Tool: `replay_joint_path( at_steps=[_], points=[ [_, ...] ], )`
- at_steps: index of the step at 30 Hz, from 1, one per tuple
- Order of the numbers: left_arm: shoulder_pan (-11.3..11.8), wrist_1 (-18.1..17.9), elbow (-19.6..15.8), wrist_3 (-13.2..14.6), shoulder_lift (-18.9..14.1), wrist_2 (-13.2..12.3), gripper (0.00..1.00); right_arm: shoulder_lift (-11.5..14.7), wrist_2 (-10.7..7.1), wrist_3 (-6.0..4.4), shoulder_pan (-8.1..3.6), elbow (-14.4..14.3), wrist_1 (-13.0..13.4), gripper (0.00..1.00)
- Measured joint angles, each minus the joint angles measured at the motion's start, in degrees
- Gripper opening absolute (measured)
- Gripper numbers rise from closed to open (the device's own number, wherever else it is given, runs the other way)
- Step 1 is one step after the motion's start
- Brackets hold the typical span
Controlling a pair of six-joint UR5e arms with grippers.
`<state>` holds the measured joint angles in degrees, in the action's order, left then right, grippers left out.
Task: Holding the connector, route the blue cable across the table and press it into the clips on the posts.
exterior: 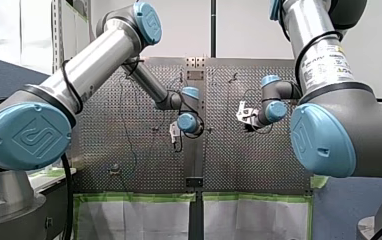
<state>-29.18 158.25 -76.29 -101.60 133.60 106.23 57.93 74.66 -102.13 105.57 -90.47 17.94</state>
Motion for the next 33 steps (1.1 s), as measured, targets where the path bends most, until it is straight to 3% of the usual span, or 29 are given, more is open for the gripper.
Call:
replay_joint_path(
  at_steps=[1,2,13,23,33],
  points=[
    [-0.2,0.4,0.0,0.2,0.0,0.1,0.82,0.0,-0.09,0.01,-0.11,0.0,0.0,0.0],
    [-0.4,1.0,0.0,0.5,0.0,0.3,0.99,0.0,-0.16,0.01,-0.23,0.0,0.0,0.0],
    [-2.3,6.3,0.0,2.6,-0.7,4.9,0.99,0.0,-1.22,0.16,-0.66,0.1,0.0,0.0],
    [-5.0,11.4,-1.4,2.7,-4.8,9.8,0.99,0.0,-1.51,0.06,-0.67,0.0,-0.1,0.0],
    [-7.7,12.5,-5.9,2.8,-9.4,10.4,0.99,0.0,-2.57,0.07,-0.67,0.0,-0.3,0.0]
  ],
)
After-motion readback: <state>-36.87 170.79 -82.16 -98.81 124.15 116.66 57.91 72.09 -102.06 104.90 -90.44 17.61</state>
